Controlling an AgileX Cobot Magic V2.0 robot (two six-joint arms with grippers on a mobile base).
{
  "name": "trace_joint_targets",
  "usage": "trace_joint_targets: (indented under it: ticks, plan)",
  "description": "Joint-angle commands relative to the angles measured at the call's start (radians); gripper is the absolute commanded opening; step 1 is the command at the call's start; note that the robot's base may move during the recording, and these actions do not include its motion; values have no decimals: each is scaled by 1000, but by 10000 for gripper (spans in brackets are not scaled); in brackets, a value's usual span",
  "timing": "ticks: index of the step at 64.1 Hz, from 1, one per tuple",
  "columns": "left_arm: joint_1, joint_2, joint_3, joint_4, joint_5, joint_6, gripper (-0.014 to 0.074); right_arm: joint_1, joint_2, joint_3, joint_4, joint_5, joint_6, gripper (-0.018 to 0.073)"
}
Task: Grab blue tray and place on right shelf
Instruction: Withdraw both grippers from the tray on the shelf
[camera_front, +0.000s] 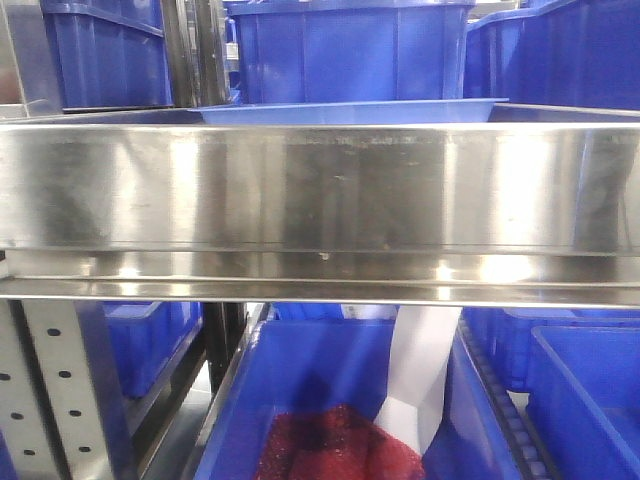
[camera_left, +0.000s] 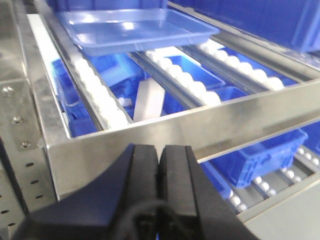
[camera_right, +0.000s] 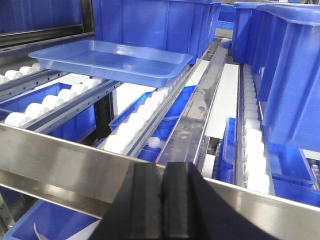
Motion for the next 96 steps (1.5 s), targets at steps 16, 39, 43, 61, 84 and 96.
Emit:
trace_joint_targets:
  ticks: [16, 39, 43, 61, 84, 96]
  plan:
    - [365, -203, 173, -184, -238, 235, -48, 2, 12, -26, -18, -93, -13, 54]
    - [607, -357, 576, -204, -603, 235, -48, 2, 12, -26, -18, -93, -13, 54]
    - [609, -359, 599, -204, -630, 233, -48, 2, 12, -26, -18, -93, -13, 54]
    - [609, -359, 599, -204, -625, 233, -48, 2, 12, -26, -18, -93, -13, 54]
    - [609, -359, 599, -204, -625, 233, -48, 2, 12, -26, -18, -93, -13, 54]
    - [609, -359, 599, -204, -625, 233, -48, 2, 12, -26, -18, -92, -13, 54]
